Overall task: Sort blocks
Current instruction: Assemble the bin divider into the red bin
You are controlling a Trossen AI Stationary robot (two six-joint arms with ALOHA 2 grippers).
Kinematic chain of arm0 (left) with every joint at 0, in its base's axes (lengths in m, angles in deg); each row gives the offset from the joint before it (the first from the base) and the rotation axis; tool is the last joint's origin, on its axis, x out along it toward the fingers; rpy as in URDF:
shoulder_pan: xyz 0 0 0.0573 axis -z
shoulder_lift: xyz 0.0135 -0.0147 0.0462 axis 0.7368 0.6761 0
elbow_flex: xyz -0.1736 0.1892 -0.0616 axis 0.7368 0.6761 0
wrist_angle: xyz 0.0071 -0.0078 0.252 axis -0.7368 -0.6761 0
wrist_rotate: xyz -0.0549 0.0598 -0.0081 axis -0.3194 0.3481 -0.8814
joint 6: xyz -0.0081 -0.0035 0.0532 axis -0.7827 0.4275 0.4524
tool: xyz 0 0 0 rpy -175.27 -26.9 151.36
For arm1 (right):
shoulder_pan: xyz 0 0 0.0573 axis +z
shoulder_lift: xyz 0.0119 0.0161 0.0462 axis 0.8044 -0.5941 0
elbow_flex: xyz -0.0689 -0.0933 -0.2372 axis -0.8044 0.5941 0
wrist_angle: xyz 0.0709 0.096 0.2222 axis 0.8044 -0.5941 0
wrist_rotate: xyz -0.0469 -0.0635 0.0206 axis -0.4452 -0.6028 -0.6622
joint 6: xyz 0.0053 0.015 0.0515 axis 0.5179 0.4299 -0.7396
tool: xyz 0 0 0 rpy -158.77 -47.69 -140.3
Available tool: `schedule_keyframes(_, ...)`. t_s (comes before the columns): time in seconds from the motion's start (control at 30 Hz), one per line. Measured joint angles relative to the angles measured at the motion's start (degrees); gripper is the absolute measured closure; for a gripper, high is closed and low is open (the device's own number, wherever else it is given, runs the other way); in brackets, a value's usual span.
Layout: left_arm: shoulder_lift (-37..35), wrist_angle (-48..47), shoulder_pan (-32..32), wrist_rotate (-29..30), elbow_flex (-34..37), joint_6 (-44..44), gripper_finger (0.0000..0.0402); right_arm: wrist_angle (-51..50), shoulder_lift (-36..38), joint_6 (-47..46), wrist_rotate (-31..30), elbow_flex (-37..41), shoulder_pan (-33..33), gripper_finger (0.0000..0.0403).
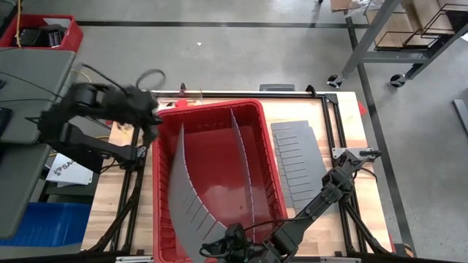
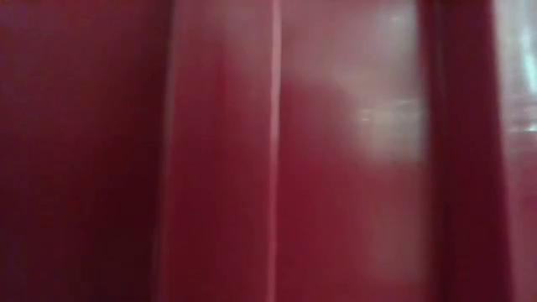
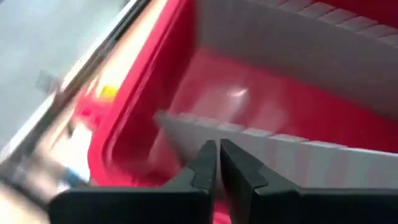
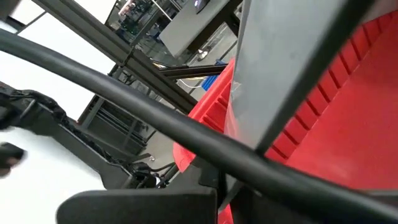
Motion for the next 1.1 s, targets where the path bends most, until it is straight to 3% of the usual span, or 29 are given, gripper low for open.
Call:
schedule_keyframes(0.2, -6.04, 4.04, 2.26, 15.23, 18.58, -26.65, 0.0399, 0.41, 0.00, 1.58, -0.31, 0.00, 0.23, 0.0403)
schedule_keyframes(0.37, -12.05, 2.56, 2.79, 29.37, 25.61, -47.83, 0.0401, -0.05, 0.00, 1.18, -1.84, 0.00, 0.84, 0.0403)
schedule_keyframes(0.47, -14.40, -0.87, 2.73, 33.52, 29.39, -60.74, 0.0401, -0.22, 0.00, 1.18, -3.44, 0.00, 1.41, 0.0403)
schedule_keyframes(0.53, -15.66, -0.44, 2.33, 33.25, 32.40, -65.19, 0.0401, -0.63, 0.00, 1.18, -4.75, 0.00, 1.77, 0.0403)
schedule_keyframes(0.8, -16.51, -0.13, 1.35, 22.61, 42.73, -78.41, 0.0401, -0.91, 0.00, 1.29, -8.60, 0.00, 2.36, 0.0403)
schedule_keyframes(1.1, -14.24, 21.36, 0.87, 22.46, 45.16, -70.06, 0.0401, -1.72, 0.48, 5.03, -9.07, -0.18, 2.62, 0.0403)
